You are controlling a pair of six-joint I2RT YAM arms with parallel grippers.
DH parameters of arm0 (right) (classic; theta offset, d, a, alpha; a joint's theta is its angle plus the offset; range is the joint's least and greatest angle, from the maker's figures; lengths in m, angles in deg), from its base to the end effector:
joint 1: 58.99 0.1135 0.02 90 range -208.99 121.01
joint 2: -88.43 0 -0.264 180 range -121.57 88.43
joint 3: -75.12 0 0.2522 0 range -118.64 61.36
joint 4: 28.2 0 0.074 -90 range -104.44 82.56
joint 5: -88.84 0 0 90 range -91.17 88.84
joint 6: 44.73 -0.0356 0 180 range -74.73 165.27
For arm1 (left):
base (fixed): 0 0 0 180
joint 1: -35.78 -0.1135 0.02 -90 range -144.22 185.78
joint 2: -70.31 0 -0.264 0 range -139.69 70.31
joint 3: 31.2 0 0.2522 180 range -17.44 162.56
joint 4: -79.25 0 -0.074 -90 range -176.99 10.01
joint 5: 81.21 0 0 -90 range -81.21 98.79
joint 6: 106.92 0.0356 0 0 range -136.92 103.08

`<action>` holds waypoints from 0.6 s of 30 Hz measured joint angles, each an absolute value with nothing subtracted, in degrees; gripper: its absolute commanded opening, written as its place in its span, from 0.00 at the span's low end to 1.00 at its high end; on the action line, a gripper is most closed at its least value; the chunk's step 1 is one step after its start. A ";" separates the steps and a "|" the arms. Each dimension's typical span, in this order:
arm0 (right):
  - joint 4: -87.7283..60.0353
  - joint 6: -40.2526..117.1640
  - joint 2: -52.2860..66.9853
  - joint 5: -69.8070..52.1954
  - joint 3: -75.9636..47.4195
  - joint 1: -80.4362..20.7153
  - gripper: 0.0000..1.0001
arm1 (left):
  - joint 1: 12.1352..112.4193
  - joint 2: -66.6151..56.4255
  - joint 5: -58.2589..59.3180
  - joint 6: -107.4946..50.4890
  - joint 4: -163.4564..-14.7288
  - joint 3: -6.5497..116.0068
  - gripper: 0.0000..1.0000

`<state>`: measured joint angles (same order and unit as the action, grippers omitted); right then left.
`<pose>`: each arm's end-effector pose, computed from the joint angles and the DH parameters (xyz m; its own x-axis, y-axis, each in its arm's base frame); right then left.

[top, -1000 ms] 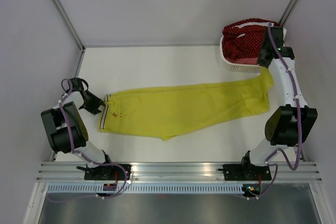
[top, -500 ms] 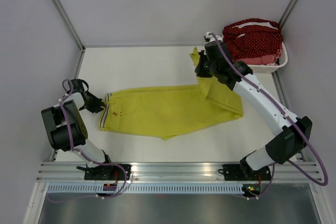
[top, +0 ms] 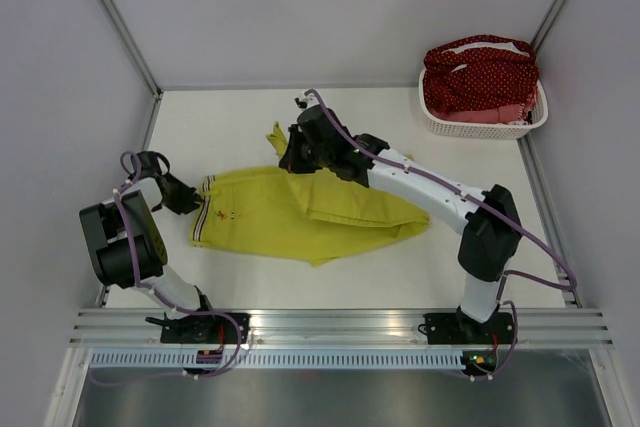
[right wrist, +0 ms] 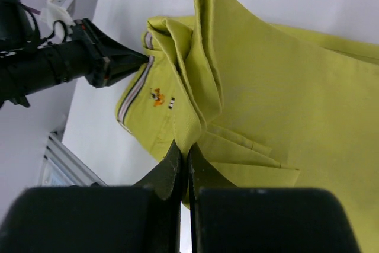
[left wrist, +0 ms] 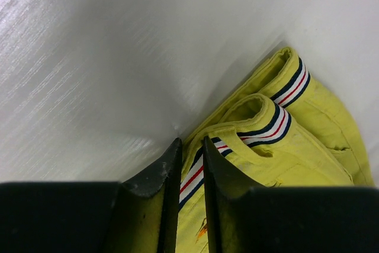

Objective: Fold and stack the mixed laundry pile
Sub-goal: Fold the trousers at the center of the board.

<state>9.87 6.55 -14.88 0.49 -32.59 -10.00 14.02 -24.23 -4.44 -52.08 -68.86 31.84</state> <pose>0.2786 0.3189 0.3290 -0.7458 0.0952 -0.6593 -0.3487 0.7876 0.5081 0.2859 0.1054 0.1478 -0.5259 -0.8135 -0.2484 -0.6954 0.5793 -0.4252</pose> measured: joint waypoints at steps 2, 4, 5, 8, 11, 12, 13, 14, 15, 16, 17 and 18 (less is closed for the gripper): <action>8.41 5.13 -16.97 0.11 -34.29 -8.92 0.00 | 14.02 -24.23 -4.75 -52.10 -69.16 31.66 0.24; 6.68 3.38 -19.34 -0.04 -36.28 -7.85 0.00 | 14.02 -24.23 -4.88 -52.10 -69.32 31.62 0.24; 5.96 2.73 -20.34 -0.10 -37.09 -7.44 0.00 | 14.02 -24.23 -4.90 -52.10 -69.36 31.60 0.24; 4.41 0.82 -23.09 -0.10 -38.84 -6.65 0.00 | 14.02 -24.17 -4.92 -52.10 -69.40 31.53 0.24; 3.43 -0.84 -26.35 -0.04 -41.03 -5.86 0.00 | 14.02 -24.14 -4.99 -52.10 -69.56 31.44 0.24; 3.14 -1.16 -27.31 -0.06 -41.62 -5.65 0.01 | 14.02 -24.14 -5.03 -52.10 -69.58 31.44 0.24; 3.05 -1.56 -28.45 -0.06 -42.32 -5.34 0.00 | 14.02 -24.14 -5.10 -52.10 -69.60 31.42 0.24; 3.05 -1.84 -29.52 -0.10 -43.04 -5.01 0.00 | 14.02 -24.14 -5.14 -52.10 -69.67 31.38 0.24; 3.08 -2.10 -30.39 -0.21 -43.56 -4.71 0.00 | 14.02 -24.14 -5.19 -52.10 -69.73 31.33 0.24; 3.12 -2.39 -31.23 -0.48 -44.02 -4.40 0.00 | 14.00 -24.14 -5.25 -52.10 -69.78 31.31 0.24; 3.23 -2.61 -32.12 -0.69 -44.68 -4.03 0.00 | 14.02 -24.12 -5.30 -52.10 -69.84 31.29 0.24; 3.19 -2.85 -33.00 -1.02 -45.35 -3.68 0.01 | 14.02 -24.12 -5.32 -52.10 -69.86 31.29 0.24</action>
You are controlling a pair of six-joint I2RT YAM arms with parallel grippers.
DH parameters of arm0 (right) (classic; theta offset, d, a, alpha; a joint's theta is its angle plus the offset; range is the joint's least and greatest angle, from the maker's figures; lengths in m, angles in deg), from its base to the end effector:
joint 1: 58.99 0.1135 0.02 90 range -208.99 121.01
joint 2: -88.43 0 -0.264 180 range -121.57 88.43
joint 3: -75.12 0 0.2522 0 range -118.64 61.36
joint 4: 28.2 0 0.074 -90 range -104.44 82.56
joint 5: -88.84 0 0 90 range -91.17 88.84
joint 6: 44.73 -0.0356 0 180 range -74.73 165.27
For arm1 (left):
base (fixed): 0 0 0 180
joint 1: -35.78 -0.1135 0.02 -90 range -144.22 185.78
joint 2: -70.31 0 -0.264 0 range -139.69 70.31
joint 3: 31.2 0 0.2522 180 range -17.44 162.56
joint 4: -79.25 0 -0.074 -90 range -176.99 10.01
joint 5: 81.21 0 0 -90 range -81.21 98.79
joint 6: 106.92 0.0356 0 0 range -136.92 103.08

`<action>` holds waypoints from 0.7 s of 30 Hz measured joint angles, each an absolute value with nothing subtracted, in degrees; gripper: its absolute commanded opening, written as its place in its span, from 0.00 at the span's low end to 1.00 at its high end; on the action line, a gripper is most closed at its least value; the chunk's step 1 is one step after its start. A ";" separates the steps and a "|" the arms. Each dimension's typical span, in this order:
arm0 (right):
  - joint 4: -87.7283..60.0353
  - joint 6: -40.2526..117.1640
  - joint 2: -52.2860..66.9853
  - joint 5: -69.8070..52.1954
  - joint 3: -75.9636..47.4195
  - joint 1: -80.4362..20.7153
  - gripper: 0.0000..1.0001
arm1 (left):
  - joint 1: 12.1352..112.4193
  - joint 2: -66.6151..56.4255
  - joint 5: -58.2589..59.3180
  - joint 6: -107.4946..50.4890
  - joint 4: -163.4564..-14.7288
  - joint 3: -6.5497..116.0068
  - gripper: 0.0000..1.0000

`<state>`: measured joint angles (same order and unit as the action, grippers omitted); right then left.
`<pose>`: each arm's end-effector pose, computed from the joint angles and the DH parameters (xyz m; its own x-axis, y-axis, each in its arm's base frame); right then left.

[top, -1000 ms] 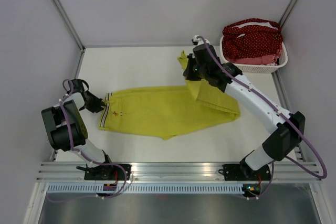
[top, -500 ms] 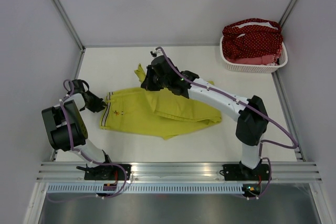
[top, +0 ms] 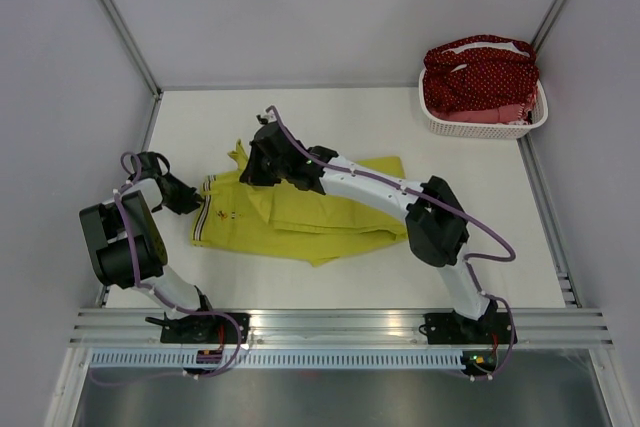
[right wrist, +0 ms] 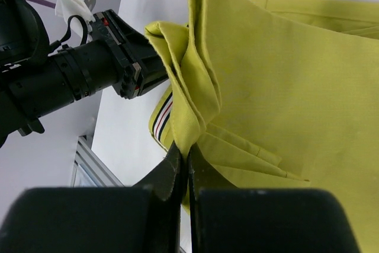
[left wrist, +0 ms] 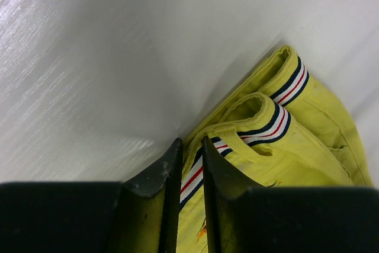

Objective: Fold and stack the mixed laundry pile
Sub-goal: Fold the trousers at the center of the board.

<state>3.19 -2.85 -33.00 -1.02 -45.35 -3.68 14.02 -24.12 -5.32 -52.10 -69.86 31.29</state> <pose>0.2860 0.4131 0.2759 -0.8146 0.1313 -0.5649 -0.3214 0.7087 0.6281 0.2855 0.1046 0.1467 -0.5278 -0.8123 -0.2483 -0.6854 0.5799 -0.4404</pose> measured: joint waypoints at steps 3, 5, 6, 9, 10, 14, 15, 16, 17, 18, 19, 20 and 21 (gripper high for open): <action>3.19 -3.42 -35.20 -1.94 -47.04 -2.78 0.01 | 14.02 -24.10 -5.34 -52.10 -69.91 31.25 0.24; 3.34 -3.85 -36.80 -2.68 -48.13 -2.13 0.00 | 14.02 -24.03 -5.32 -52.10 -69.91 31.20 0.24; 3.36 -4.12 -37.65 -2.90 -48.85 -1.82 0.00 | 14.02 -24.03 -5.34 -52.10 -69.97 31.18 0.24; 3.54 -4.77 -40.45 -3.01 -51.32 -1.10 0.00 | 14.02 -23.97 -5.34 -52.10 -70.08 31.07 0.24; 3.60 -5.06 -41.32 -3.14 -52.06 -0.95 0.00 | 14.02 -23.92 -5.34 -52.12 -70.19 30.98 0.23; 3.49 -6.50 -44.16 -3.56 -54.14 -0.57 0.00 | 14.02 -23.82 -5.38 -52.15 -70.45 30.76 0.23; 3.49 -6.96 -44.67 -3.51 -54.29 -0.51 0.00 | 14.02 -23.82 -5.41 -52.15 -70.48 30.76 0.23; 3.40 -7.26 -45.06 -3.51 -54.29 -0.42 0.00 | 14.02 -23.82 -5.43 -52.15 -70.52 30.76 0.23; 3.25 -7.66 -45.52 -3.41 -54.38 -0.33 0.00 | 14.02 -23.79 -5.45 -52.15 -70.54 30.74 0.23; 3.08 -8.09 -45.94 -3.25 -54.40 -0.22 0.00 | 14.02 -23.77 -5.47 -52.15 -70.59 30.72 0.23; 2.92 -8.51 -46.33 -3.03 -54.40 -0.12 0.00 | 14.02 -23.73 -5.47 -52.15 -70.63 30.66 0.23; 2.66 -8.90 -46.63 -2.79 -54.40 -0.03 0.00 | 14.02 -23.66 -5.47 -52.15 -70.74 30.57 0.23; 2.44 -9.23 -46.90 -2.60 -54.40 0.04 0.00 | 14.02 -23.60 -5.47 -52.15 -70.83 30.50 0.23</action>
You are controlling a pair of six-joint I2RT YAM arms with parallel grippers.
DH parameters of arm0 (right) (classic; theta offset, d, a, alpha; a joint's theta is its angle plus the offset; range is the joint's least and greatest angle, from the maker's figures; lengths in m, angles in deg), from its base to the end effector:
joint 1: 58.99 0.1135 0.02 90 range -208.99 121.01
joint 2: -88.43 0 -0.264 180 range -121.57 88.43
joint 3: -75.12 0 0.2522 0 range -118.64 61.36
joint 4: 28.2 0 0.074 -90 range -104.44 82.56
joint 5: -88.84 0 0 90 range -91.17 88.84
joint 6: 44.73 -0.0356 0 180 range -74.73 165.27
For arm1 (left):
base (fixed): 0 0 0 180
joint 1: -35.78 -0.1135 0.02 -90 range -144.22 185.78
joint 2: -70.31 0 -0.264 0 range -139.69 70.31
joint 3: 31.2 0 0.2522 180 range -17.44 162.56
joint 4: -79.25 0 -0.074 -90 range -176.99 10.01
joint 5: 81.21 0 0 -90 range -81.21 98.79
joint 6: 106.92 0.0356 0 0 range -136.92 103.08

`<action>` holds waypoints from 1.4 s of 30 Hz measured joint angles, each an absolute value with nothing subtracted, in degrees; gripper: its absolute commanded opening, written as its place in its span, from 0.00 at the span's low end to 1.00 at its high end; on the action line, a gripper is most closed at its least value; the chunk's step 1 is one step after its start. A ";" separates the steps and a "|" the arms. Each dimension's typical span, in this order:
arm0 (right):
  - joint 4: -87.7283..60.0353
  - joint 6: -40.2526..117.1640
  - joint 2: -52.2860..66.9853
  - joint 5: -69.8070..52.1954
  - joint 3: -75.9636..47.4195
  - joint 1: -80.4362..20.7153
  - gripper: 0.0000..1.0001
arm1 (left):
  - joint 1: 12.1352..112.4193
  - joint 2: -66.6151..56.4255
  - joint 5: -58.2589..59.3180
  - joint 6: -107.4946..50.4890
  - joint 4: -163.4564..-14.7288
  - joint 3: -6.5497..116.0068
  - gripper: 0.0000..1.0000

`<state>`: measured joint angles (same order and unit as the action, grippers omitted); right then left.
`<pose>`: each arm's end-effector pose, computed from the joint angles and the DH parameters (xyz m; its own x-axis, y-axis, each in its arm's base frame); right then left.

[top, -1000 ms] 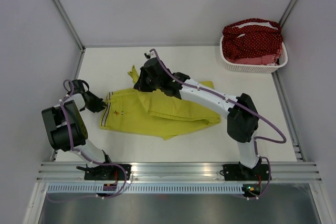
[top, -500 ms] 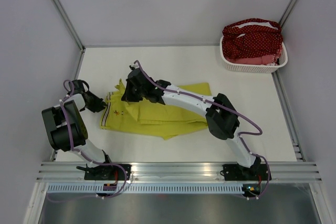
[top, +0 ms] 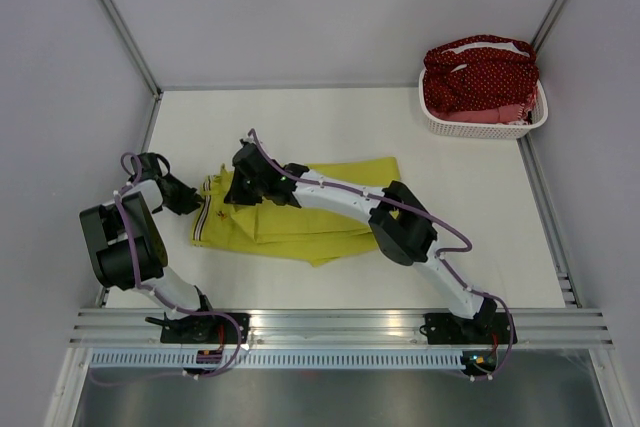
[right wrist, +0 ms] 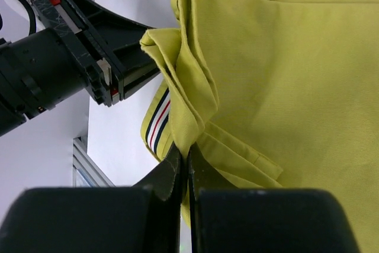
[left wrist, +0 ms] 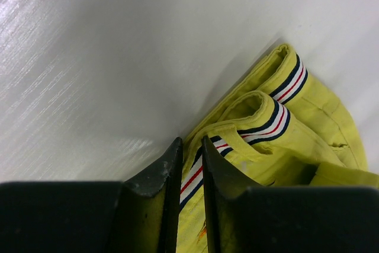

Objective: Fold and stack the mixed laundry pile
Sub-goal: Fold the trousers at the center of the board.

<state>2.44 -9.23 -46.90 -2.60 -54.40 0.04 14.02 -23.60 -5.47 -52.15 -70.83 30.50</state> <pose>0.2806 0.4693 0.2085 -0.8838 0.1089 -0.4549 -0.2549 0.7034 0.6635 0.2838 0.1039 0.1465 -0.5251 -0.8116 -0.2562 -0.6797 0.5811 -0.4475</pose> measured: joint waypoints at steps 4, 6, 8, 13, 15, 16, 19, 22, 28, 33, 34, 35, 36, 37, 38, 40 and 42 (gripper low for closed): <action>0.61 -10.78 -48.23 -2.18 -54.53 0.19 0.01 | 14.02 -23.33 -5.43 -52.15 -71.02 30.20 0.23; -0.11 -11.55 -49.45 -1.92 -55.43 0.30 0.00 | 14.02 -23.33 -5.43 -52.17 -71.07 30.17 0.24; -0.36 -12.31 -50.83 -1.77 -56.30 0.52 0.00 | 14.02 -23.31 -5.47 -52.17 -71.07 30.15 0.24; -0.14 -13.23 -52.27 -0.74 -56.98 1.15 0.18 | 14.02 -22.72 -5.47 -52.17 -71.07 29.76 0.30; -0.27 -13.56 -52.27 -0.56 -57.09 1.30 0.36 | 14.02 -22.37 -5.47 -52.19 -70.89 29.56 0.33; -0.55 -13.51 -52.27 -0.72 -57.18 1.37 0.43 | 14.02 -22.20 -5.49 -52.19 -70.83 29.48 0.36; -1.16 -13.54 -52.27 -1.59 -57.44 1.70 0.81 | 14.08 -21.54 -5.58 -52.21 -70.15 29.37 0.40; -1.51 -11.31 -52.16 -2.44 -57.62 2.05 0.89 | 14.17 -20.21 -5.34 -52.21 -68.97 29.34 0.47; -2.48 -6.34 -44.45 -1.83 -49.03 2.42 0.97 | 14.24 -15.20 -3.00 -52.25 -64.14 29.93 0.64; -5.01 -1.71 -29.94 0.70 -37.79 2.33 0.98 | 14.33 -9.94 0.34 -52.91 -58.45 34.13 0.96; -5.34 -0.99 -26.66 1.16 -35.65 2.11 0.98 | 14.37 -8.71 0.43 -53.02 -57.73 35.07 1.00; -6.06 -0.47 -23.36 1.38 -33.42 1.81 0.98 | 14.39 -7.40 0.32 -53.13 -57.10 35.81 1.00; -7.09 -0.25 -19.90 1.43 -30.60 1.13 0.98 | 14.41 -6.24 0.08 -53.28 -56.71 36.32 1.00; -8.03 -0.03 -16.52 1.21 -27.61 0.21 0.98 | 14.57 -4.65 -0.40 -53.28 -56.44 36.71 1.00; -9.14 0.12 -13.08 1.12 -24.24 -1.32 0.98 | 14.89 -3.05 -0.64 -53.30 -56.03 37.06 1.00; -9.82 0.93 -7.07 1.47 -17.55 -5.89 0.98 | 16.97 -0.12 -0.86 -53.37 -55.50 37.65 1.00; -9.47 2.05 -3.58 2.96 -12.77 -10.69 0.98 | 21.76 1.52 -0.84 -53.57 -55.29 38.61 1.00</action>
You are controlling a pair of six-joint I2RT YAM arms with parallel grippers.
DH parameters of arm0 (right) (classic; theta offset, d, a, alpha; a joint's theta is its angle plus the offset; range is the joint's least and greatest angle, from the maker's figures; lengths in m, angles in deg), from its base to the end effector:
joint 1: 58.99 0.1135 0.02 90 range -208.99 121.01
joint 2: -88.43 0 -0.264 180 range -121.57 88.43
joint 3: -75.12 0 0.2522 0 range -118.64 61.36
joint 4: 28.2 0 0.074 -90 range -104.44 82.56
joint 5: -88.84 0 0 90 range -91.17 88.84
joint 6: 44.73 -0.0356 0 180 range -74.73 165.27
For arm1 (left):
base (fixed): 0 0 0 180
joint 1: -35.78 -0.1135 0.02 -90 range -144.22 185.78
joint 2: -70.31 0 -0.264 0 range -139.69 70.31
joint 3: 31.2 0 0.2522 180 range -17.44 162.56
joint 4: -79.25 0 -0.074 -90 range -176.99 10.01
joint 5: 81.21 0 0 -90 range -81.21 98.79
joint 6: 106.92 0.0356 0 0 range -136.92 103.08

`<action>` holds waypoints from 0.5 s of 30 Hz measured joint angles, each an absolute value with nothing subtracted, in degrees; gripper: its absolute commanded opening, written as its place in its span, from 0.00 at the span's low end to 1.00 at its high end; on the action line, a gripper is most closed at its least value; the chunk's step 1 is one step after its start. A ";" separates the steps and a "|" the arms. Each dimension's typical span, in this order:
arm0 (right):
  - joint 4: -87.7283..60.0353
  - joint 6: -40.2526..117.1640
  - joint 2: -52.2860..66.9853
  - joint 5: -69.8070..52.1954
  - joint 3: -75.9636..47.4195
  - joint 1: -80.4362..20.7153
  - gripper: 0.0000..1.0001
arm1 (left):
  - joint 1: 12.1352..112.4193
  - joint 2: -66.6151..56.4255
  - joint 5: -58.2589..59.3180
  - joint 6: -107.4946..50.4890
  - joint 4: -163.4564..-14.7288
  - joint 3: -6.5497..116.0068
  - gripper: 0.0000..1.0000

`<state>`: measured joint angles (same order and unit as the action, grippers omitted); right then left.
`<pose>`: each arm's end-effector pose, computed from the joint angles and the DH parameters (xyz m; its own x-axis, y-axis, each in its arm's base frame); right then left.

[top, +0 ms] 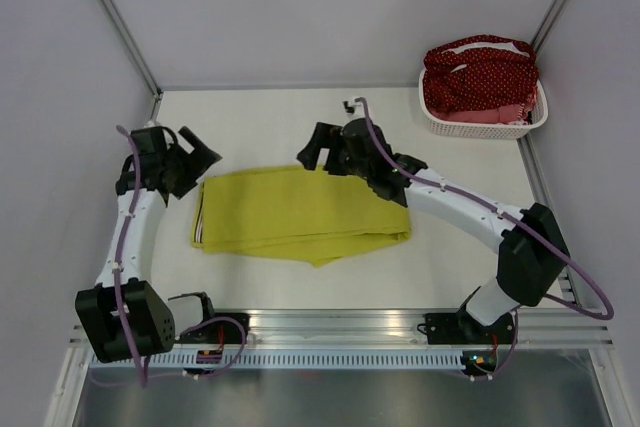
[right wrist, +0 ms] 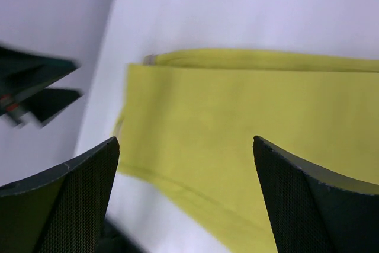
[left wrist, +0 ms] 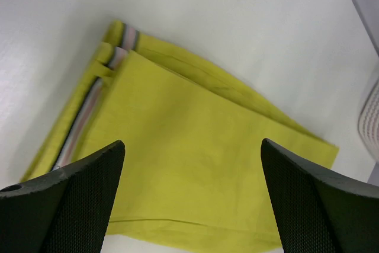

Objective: Fold and stack the mixed laundry pile
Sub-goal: Fold the trousers at the center of the board.

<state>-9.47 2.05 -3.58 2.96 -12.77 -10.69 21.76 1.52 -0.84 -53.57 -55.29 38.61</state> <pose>0.2558 0.2833 0.3167 -0.6681 0.2769 -0.6906 -0.3337 0.7181 0.6107 0.2484 0.0559 0.2877 -0.4716 -0.7243 -0.5029 -0.5041 0.6894 -0.5202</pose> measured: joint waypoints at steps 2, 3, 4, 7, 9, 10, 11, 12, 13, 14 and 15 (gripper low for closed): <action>-7.90 3.60 -1.70 4.57 -8.88 -15.81 0.98 | 28.14 1.56 -0.86 -53.65 -55.42 39.79 1.00; -7.04 4.58 -1.17 5.08 -7.04 -18.34 0.98 | 31.53 1.21 -0.73 -53.68 -55.55 40.16 1.00; -5.88 5.50 -0.87 5.23 -5.51 -20.27 0.98 | 33.71 0.84 -0.75 -53.68 -55.66 40.25 1.00; -1.84 8.78 -0.76 5.25 -1.18 -26.02 0.98 | 38.28 -2.07 -0.75 -53.68 -55.77 40.01 1.00; 0.56 10.46 -0.76 5.23 1.27 -29.54 0.98 | 38.32 -4.34 0.06 -53.68 -55.81 39.03 1.00; 1.33 11.08 -0.76 5.21 2.21 -30.80 0.98 | 38.15 -5.63 0.89 -53.68 -55.77 38.24 1.00; 1.66 11.88 -0.76 5.21 3.54 -32.40 0.98 | 38.08 -6.94 1.70 -53.68 -55.77 37.23 1.00; 2.11 12.58 -0.76 5.27 4.81 -33.97 0.98 | 38.00 -8.10 2.92 -53.68 -55.53 36.29 1.00; 2.53 13.13 -0.80 5.27 5.99 -35.50 0.98 | 37.95 -9.22 3.91 -53.68 -55.33 35.46 1.00; 2.81 13.65 -0.91 5.36 7.10 -36.90 0.98 | 37.87 -10.20 5.02 -53.68 -55.22 34.76 1.00; 2.77 14.14 -1.00 5.34 8.22 -38.10 0.98 | 37.84 -11.07 6.27 -53.65 -54.96 34.35 1.00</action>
<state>2.77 14.14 -1.00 5.34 8.22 -38.10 37.84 -11.07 6.27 -53.65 -54.96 34.35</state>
